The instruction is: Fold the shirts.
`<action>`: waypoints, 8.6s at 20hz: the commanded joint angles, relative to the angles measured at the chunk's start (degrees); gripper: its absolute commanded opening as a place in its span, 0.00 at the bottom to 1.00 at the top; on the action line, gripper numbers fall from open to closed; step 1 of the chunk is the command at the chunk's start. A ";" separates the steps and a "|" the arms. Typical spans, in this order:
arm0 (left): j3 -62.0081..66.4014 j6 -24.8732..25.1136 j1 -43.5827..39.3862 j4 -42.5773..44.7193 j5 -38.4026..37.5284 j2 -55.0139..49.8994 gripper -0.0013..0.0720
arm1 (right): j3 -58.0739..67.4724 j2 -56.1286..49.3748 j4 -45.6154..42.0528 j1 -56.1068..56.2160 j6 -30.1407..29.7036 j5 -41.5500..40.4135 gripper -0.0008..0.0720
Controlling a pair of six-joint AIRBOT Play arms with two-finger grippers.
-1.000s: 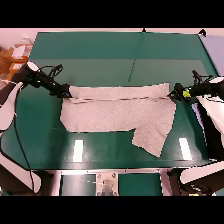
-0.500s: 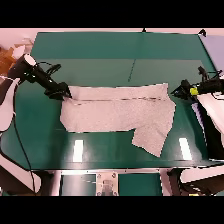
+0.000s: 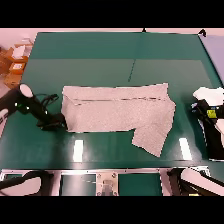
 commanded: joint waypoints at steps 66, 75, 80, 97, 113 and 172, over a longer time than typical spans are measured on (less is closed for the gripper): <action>-40.94 -25.77 -11.67 -32.70 56.96 38.05 0.95 | -24.02 1.20 15.13 7.56 -2.05 -3.63 0.49; -40.74 -28.22 -18.16 -33.00 69.70 31.01 0.21 | -24.02 1.20 15.08 7.56 -2.05 -1.33 0.49; -40.74 -26.82 -18.16 -33.00 63.47 31.04 0.05 | -24.02 1.22 15.04 7.54 -2.03 0.83 0.49; -38.23 -27.52 -13.62 -24.90 50.80 36.06 0.05 | -25.29 7.69 3.08 7.30 6.01 4.98 0.03; -24.44 -27.58 -2.62 -1.16 31.23 46.12 0.05 | -3.37 13.09 5.84 8.81 13.75 16.15 0.03; 39.80 -1.03 -38.99 -28.94 41.59 -34.77 0.05 | 42.23 -15.82 15.13 20.81 -4.13 27.98 0.03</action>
